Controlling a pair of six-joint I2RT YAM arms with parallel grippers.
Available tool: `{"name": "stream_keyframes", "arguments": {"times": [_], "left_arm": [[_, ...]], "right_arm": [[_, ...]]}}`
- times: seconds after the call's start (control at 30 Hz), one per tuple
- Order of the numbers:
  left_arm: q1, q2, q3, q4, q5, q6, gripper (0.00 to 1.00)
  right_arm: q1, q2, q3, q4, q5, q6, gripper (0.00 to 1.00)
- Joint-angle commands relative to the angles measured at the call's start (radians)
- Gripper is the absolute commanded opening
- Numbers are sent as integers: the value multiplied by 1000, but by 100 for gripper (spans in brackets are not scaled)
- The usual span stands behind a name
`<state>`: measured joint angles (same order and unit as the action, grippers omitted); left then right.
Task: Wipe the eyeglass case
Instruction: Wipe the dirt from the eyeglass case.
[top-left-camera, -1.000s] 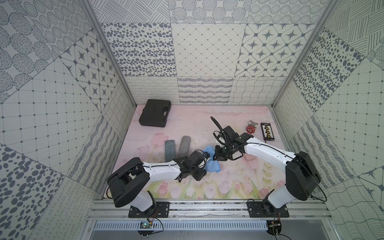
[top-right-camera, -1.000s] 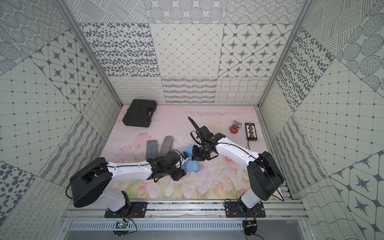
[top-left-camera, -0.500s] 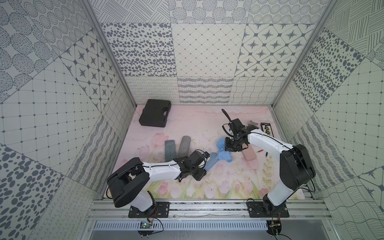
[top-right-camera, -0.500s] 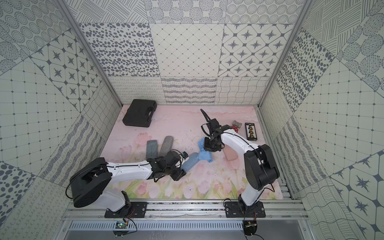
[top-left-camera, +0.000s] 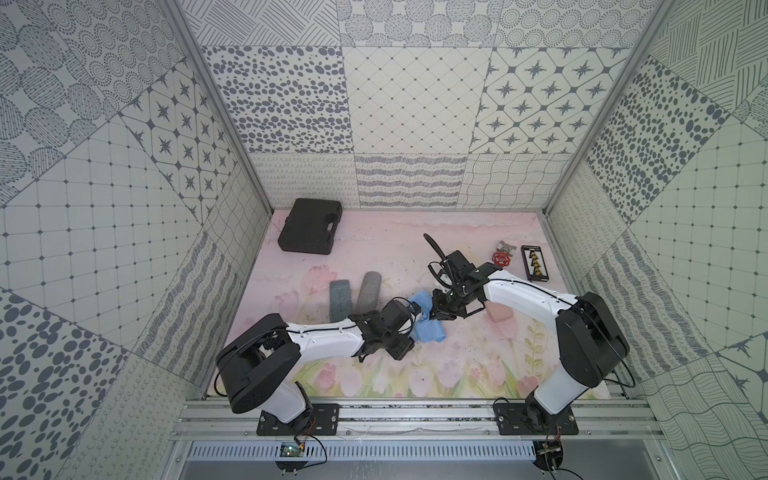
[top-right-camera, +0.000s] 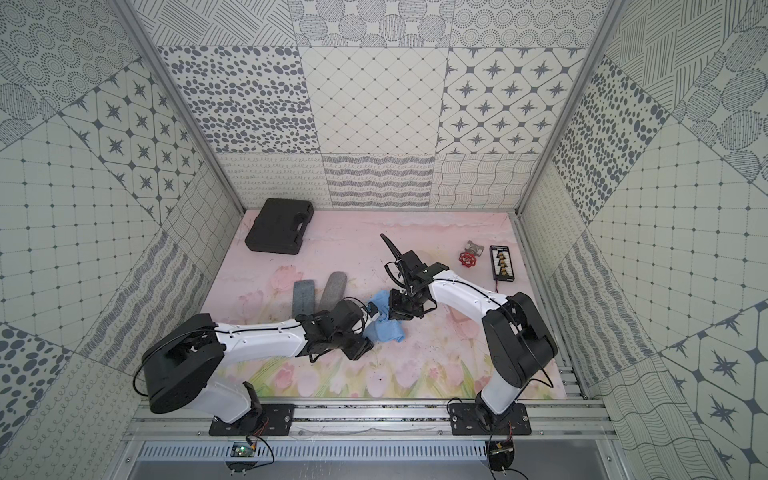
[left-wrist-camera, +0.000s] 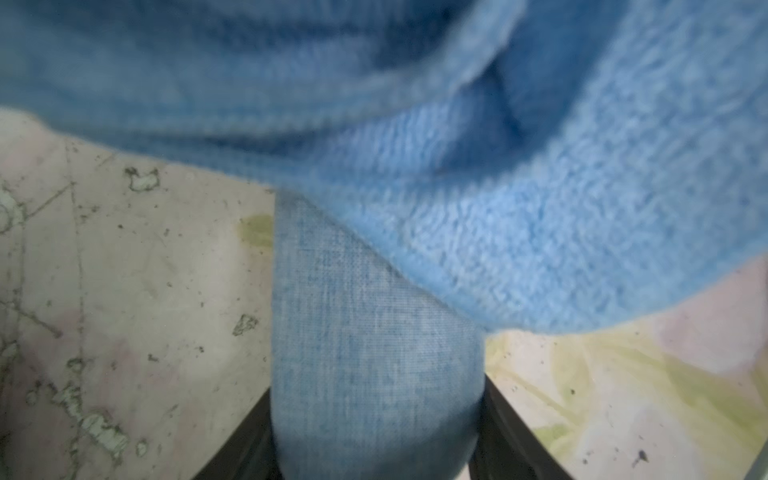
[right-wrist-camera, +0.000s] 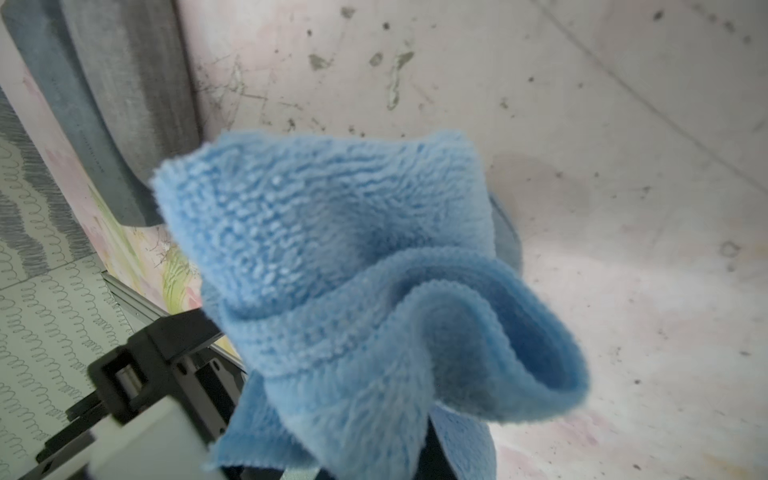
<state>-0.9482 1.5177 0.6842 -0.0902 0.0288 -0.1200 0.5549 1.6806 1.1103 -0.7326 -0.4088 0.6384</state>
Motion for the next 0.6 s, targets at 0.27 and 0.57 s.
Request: {"name": "stream_keyframes", "arguments": {"times": [0.27, 0.57], "left_arm": [[-3, 6, 34, -5, -31, 27, 22], [-3, 9, 38, -16, -32, 27, 21]], "right_arm": [[7, 10, 230, -252, 370, -221, 0], [64, -6, 46, 65, -63, 35, 0]]}}
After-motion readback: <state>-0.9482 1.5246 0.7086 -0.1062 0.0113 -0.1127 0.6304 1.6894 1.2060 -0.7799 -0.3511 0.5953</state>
